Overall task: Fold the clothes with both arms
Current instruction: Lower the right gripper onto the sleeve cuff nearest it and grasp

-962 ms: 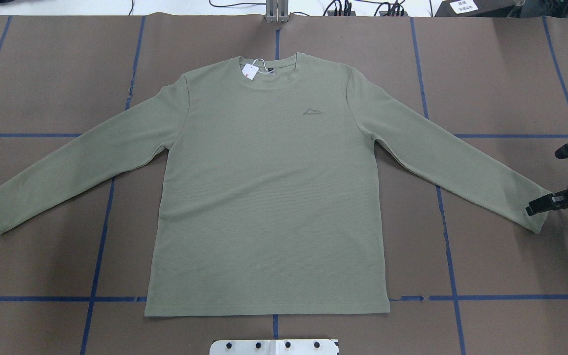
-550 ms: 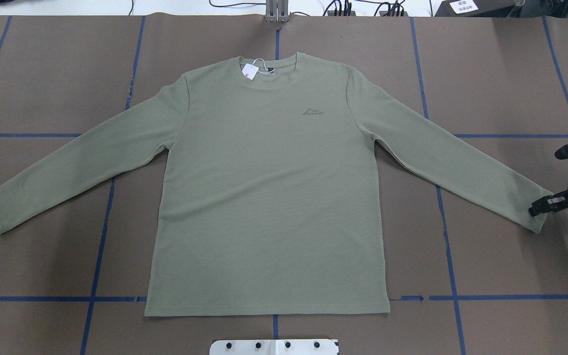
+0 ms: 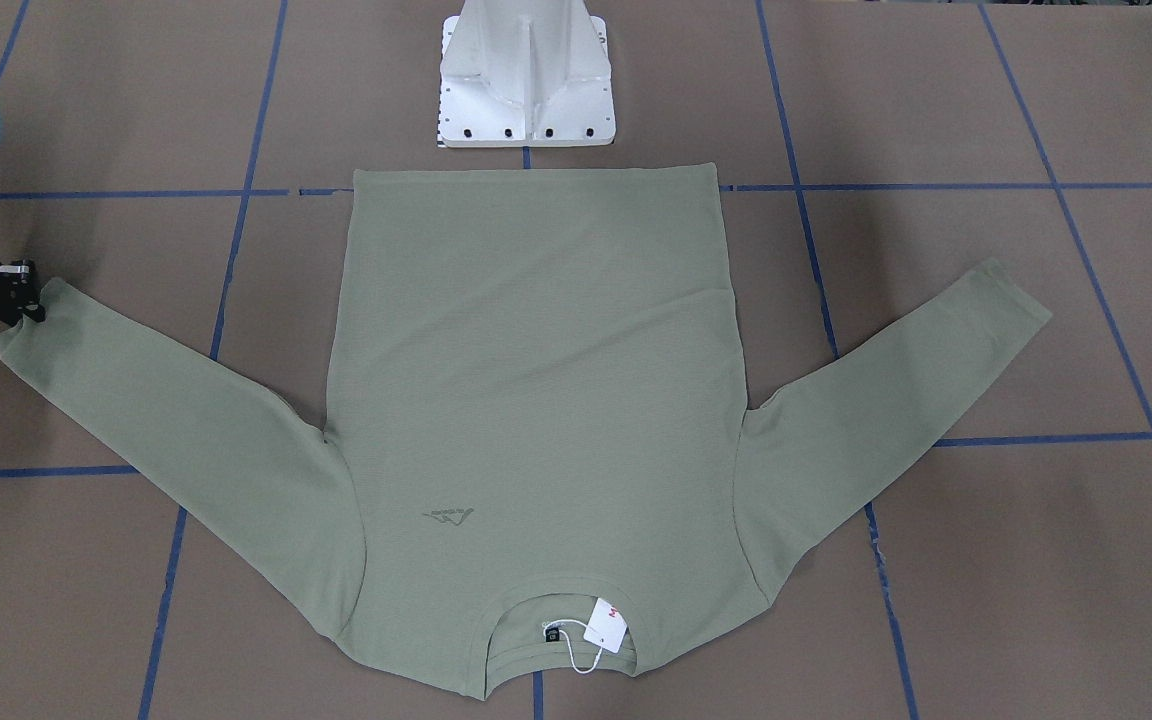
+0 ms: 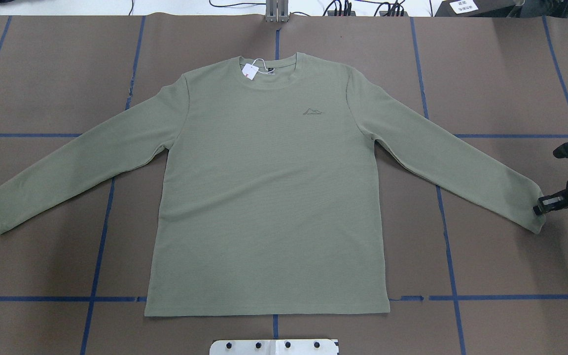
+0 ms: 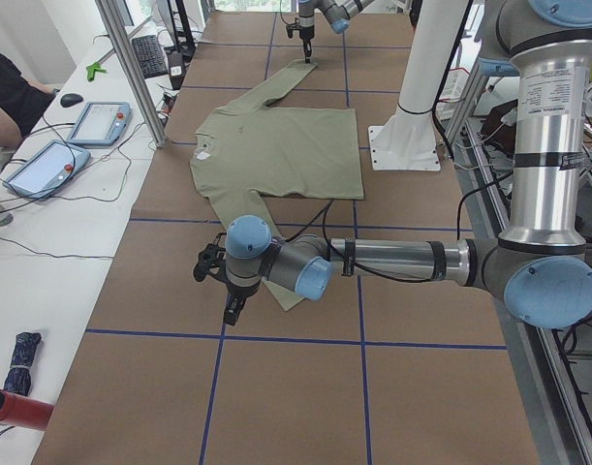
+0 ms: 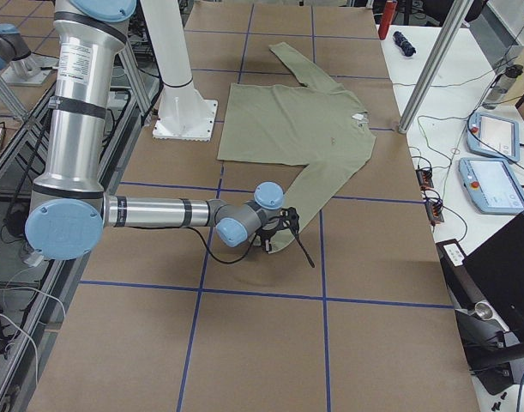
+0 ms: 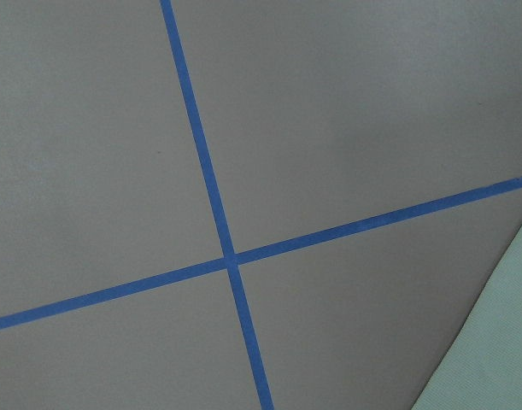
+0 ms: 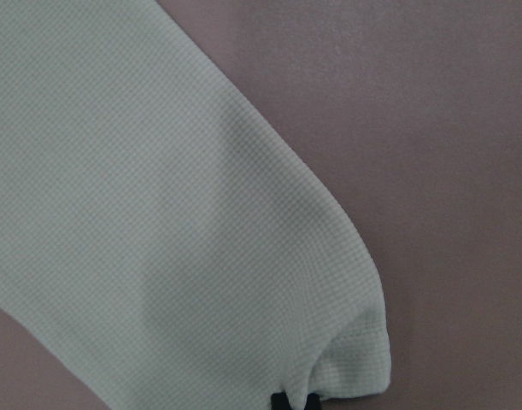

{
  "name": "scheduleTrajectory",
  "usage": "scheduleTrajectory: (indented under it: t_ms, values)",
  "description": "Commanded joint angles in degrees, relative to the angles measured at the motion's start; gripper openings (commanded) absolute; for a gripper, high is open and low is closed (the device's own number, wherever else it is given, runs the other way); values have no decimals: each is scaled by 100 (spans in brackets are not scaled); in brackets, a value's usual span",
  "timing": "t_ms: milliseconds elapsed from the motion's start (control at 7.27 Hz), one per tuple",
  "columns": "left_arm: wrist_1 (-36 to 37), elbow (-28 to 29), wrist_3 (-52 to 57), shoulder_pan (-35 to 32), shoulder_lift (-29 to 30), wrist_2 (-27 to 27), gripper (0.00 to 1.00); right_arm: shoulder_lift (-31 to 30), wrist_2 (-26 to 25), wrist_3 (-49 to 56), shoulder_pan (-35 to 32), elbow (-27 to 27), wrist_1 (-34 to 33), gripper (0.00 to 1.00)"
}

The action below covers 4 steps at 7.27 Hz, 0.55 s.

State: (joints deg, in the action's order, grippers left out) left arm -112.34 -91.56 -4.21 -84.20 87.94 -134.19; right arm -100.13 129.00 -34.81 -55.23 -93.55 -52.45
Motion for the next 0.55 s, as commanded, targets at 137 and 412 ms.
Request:
scheduleTrajectory:
  t_ms: [137,412]
  values:
    - [-7,51,0,0,12,-10,100,28,99,-348,-14,-408,-37,0]
    - [-7,77,0,0,47,-10,100,623,257,-544,-146,-401,-89,0]
